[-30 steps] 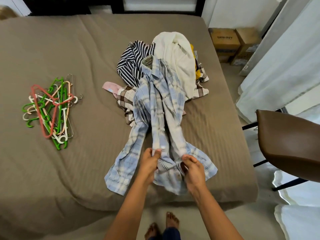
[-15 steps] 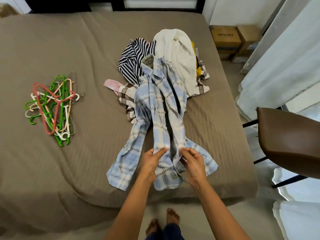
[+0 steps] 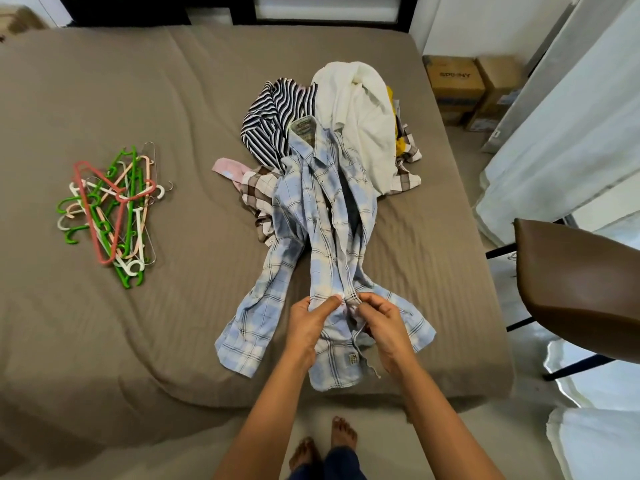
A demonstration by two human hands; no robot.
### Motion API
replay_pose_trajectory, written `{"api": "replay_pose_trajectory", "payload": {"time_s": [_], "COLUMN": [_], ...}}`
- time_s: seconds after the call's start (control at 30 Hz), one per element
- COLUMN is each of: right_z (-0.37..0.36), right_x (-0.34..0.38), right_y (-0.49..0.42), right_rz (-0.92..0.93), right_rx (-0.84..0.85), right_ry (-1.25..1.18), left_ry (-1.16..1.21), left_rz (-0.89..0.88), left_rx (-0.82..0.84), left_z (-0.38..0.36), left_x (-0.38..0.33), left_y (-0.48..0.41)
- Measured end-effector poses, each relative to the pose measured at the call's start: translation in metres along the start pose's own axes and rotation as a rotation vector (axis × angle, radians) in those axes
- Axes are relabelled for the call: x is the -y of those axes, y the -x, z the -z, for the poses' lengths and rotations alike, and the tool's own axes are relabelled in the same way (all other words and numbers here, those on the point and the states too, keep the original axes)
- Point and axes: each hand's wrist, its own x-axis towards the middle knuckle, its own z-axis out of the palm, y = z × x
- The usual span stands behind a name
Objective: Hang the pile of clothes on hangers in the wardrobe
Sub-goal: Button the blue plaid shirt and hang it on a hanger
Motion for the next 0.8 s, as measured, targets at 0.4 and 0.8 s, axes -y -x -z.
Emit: {"api": "replay_pose_trajectory", "payload": {"time_s": [0.4, 0.8], "right_z": [-0.003, 0.009], "right_x": [-0.002, 0.000], "right_y": [0.004, 0.001], "right_rz": [0.200, 0.201], "right_rx": [-0.101, -0.007], "right_ry": [0.229, 0.330], "left_ry": [-0.120, -0.228], "left_rz": [-0.002, -0.008], "left_rx": [-0.018, 0.010], "left_z": [0.005, 0.008], "left_x": [0.002, 0.006], "left_y": [-0.005, -0.010]}}
